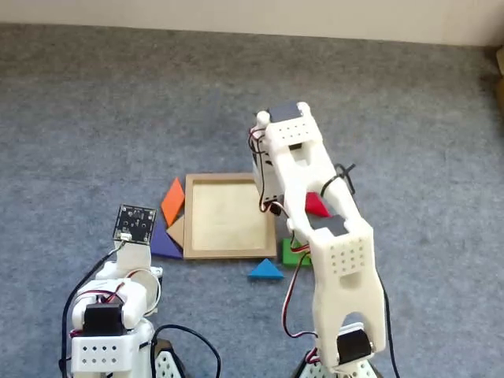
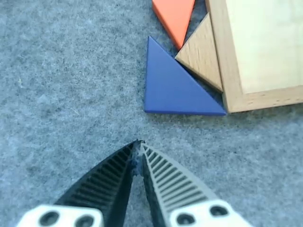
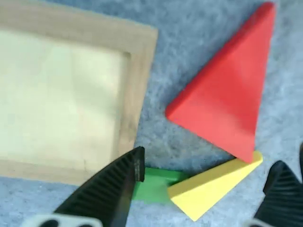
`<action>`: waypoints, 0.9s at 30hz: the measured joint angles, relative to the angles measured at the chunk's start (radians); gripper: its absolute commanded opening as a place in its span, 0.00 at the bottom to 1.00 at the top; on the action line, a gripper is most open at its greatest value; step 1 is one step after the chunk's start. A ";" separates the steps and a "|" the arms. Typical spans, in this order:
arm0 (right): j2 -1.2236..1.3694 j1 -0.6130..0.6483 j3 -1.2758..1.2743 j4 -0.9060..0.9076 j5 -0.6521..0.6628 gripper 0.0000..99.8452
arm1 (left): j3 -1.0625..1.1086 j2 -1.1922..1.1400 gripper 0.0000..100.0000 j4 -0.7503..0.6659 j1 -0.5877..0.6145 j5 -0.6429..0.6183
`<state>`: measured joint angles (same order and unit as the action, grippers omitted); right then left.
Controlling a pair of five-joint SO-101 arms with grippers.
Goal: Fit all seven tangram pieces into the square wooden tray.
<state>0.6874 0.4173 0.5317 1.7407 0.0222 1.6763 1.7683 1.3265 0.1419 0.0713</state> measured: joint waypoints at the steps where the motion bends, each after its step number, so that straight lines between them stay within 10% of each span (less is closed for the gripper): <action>1: -0.017 0.000 -0.003 -0.006 0.000 0.38 | 0.000 0.000 0.00 0.000 0.000 0.000; 27: -0.456 -0.063 -0.744 -0.683 0.161 0.38 | 0.000 0.000 0.00 0.000 0.000 0.000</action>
<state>0.2317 0.3544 -0.2125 1.0579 0.1834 1.6763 1.7683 1.3265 0.1419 0.0713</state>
